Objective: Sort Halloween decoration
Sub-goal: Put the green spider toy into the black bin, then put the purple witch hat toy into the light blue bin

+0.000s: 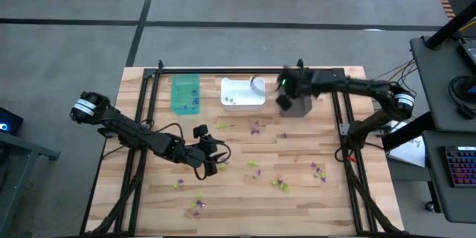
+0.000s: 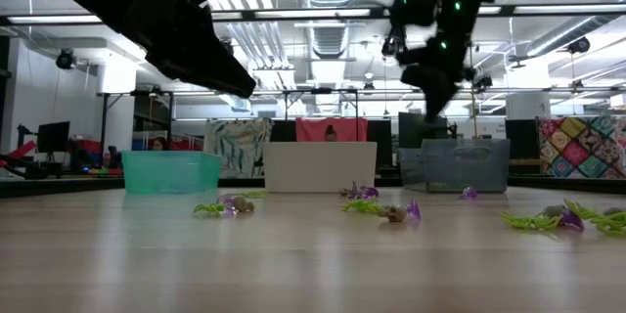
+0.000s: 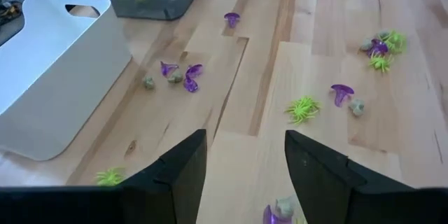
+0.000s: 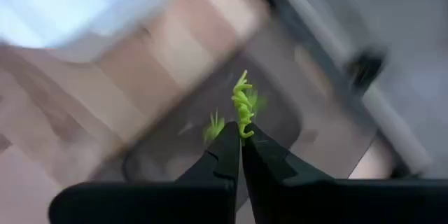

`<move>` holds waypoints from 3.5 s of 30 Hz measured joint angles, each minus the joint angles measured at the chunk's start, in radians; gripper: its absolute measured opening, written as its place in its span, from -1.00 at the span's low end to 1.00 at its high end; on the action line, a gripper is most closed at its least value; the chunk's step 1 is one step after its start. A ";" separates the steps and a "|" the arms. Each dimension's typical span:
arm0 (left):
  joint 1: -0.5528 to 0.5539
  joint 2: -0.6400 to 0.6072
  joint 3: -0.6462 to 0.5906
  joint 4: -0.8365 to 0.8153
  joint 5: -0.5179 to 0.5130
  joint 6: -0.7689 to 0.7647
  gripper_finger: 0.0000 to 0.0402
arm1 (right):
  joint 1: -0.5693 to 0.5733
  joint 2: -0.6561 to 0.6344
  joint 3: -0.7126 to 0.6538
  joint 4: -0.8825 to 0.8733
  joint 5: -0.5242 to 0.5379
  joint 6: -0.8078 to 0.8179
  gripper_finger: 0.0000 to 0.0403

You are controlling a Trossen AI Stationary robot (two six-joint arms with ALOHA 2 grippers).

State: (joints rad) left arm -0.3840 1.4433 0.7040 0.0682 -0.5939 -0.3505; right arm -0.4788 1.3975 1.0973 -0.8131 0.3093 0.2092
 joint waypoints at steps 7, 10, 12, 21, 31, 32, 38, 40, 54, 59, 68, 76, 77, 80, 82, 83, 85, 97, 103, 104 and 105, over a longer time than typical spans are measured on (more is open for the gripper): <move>0.000 0.000 0.000 0.004 0.001 -0.011 -0.13 | -0.239 0.082 -0.036 -0.028 -0.266 0.053 -0.96; 0.000 0.000 0.000 0.007 0.001 -0.011 -0.13 | -0.251 0.110 -0.034 -0.023 -0.257 0.041 -0.96; 0.000 0.000 0.000 0.008 0.001 -0.011 -0.13 | -0.251 0.119 -0.032 -0.007 -0.257 0.026 -0.96; 0.000 0.000 0.000 0.007 0.001 -0.027 -0.13 | -0.250 0.122 -0.030 0.022 -0.257 0.042 -0.85; 0.000 0.000 0.000 0.006 0.003 -0.036 -0.13 | -0.248 0.110 -0.029 0.027 -0.257 0.052 -0.40; 0.000 0.000 0.000 0.006 0.006 -0.037 -0.13 | -0.246 0.101 -0.029 0.027 -0.257 0.054 -0.37; 0.000 0.001 0.002 0.003 0.017 -0.054 -0.13 | -0.225 0.020 -0.029 0.028 -0.257 0.070 -0.29; -0.001 0.001 0.002 0.003 0.020 -0.059 -0.13 | -0.218 -0.009 -0.029 0.029 -0.257 0.070 -0.28; -0.001 -0.002 0.012 -0.102 0.389 -0.315 -0.13 | 0.059 -0.239 -0.035 0.016 -0.309 0.132 -0.29; -0.006 0.000 0.116 -0.290 0.570 -0.501 -0.13 | 0.260 -0.252 -0.054 0.057 -0.261 0.172 -0.35; -0.136 0.046 0.322 -0.845 0.616 -0.544 -0.13 | 0.585 -0.220 -0.118 0.241 -0.104 0.192 -0.35; -0.337 0.050 0.281 -0.960 0.441 -0.544 -0.14 | 0.701 -0.203 -0.130 0.345 0.006 0.174 -0.38; -0.351 0.050 0.271 -0.959 0.427 -0.560 -0.15 | 0.702 -0.203 -0.130 0.347 0.006 0.175 -0.38; -0.372 0.050 0.240 -0.949 0.412 -0.597 -0.18 | 0.701 -0.203 -0.130 0.359 0.008 0.186 -0.37; -0.379 0.050 0.220 -0.941 0.410 -0.613 -0.20 | 0.701 -0.203 -0.130 0.361 0.008 0.192 -0.37; -0.381 0.050 0.210 -0.934 0.410 -0.618 -0.20 | 0.701 -0.203 -0.131 0.362 0.008 0.192 -0.37; -0.381 0.050 0.191 -0.917 0.410 -0.622 -0.21 | 0.701 -0.203 -0.134 0.374 0.008 0.192 -0.38; -0.381 0.050 0.100 -0.814 0.420 -0.640 -0.21 | 0.701 -0.203 -0.156 0.385 0.007 0.218 -0.39; -0.381 0.050 0.074 -0.798 0.428 -0.655 -0.22 | 0.701 -0.203 -0.167 0.384 0.007 0.237 -0.39; -0.381 0.050 0.072 -0.794 0.428 -0.655 -0.23 | 0.701 -0.203 -0.167 0.385 0.007 0.237 -0.39; -0.381 0.050 0.072 -0.792 0.428 -0.655 -0.23 | 0.701 -0.203 -0.167 0.385 0.007 0.237 -0.39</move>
State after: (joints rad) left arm -0.7652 1.4929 0.7765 -0.7239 -0.1657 -1.0052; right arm 0.2226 1.1946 0.9302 -0.4286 0.3161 0.4461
